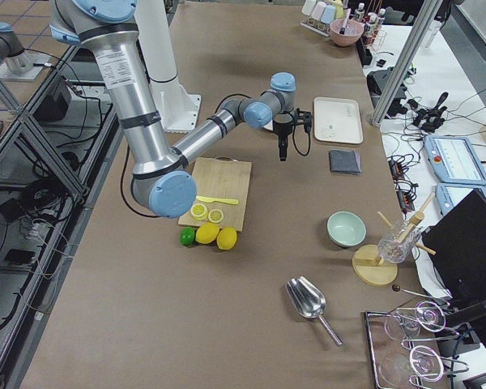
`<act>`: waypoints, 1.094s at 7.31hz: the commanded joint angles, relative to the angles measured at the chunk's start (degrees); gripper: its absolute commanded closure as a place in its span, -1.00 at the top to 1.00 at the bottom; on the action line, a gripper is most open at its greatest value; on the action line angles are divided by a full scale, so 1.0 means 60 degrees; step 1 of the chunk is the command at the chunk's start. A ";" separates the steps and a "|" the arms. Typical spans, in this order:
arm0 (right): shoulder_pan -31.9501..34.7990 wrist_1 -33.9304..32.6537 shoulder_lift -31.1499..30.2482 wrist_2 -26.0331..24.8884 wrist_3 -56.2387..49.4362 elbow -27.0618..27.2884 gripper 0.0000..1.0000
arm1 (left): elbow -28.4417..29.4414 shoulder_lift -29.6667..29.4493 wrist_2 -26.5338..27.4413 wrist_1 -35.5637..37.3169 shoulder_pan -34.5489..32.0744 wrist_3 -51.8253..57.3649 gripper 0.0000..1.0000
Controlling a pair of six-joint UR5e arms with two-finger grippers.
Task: Place red cherry on plate
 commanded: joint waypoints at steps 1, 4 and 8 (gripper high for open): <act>0.1946 -0.0020 -0.1924 0.1163 -0.3214 0.0185 1.00 | -0.0067 -0.0007 0.0066 -0.0015 -0.0002 -0.0014 0.96; 0.4844 -0.0237 -0.3118 0.1923 -0.6911 -0.0851 1.00 | -0.0447 0.0022 0.0096 0.0000 -0.0002 -0.0014 0.96; 0.6012 -0.0225 -0.2914 0.1973 -0.8942 -0.1954 1.00 | -0.0579 0.0037 0.0314 0.0000 -0.0031 0.0001 0.96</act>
